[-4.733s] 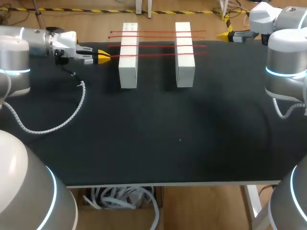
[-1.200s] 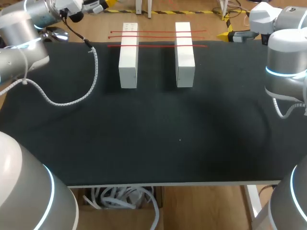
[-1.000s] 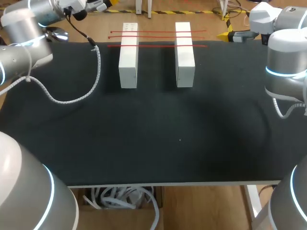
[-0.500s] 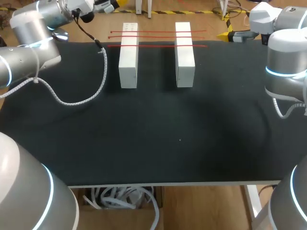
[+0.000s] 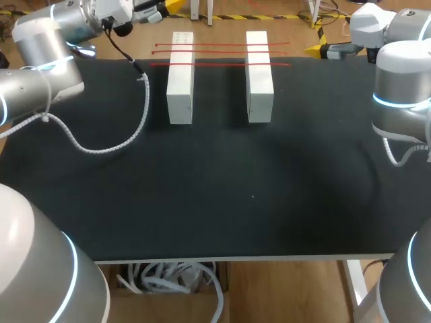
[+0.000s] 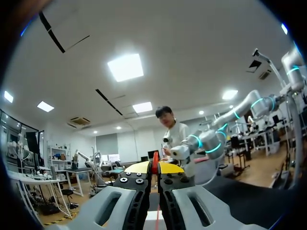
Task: Grab the tape and strap the tape.
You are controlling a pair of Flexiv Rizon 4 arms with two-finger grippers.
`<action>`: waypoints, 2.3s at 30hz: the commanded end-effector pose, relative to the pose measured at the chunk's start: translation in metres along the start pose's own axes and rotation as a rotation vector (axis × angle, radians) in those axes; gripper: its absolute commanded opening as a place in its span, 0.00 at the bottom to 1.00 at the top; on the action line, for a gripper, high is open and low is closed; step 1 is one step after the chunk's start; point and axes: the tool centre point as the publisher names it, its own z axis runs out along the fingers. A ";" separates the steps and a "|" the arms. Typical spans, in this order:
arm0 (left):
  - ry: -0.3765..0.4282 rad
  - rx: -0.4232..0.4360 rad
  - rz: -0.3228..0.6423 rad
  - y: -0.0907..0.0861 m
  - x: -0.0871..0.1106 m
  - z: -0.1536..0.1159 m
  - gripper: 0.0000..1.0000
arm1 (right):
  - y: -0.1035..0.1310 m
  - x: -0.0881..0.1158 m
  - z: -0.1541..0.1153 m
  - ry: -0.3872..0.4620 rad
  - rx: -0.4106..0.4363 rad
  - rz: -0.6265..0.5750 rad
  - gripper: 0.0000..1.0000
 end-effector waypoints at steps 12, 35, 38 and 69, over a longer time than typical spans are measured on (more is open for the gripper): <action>0.055 -0.016 -0.034 -0.010 0.017 -0.002 0.00 | 0.000 0.000 0.000 0.000 0.000 0.000 1.00; 0.040 -0.037 -0.039 -0.010 0.017 -0.007 0.00 | 0.000 0.000 0.000 0.000 0.000 0.000 1.00; 0.040 -0.037 -0.039 -0.010 0.017 -0.007 0.00 | 0.002 0.000 0.001 0.004 -0.004 0.055 1.00; 0.040 -0.037 -0.039 -0.010 0.017 -0.007 0.00 | 0.024 0.080 -0.026 0.261 -0.199 1.505 1.00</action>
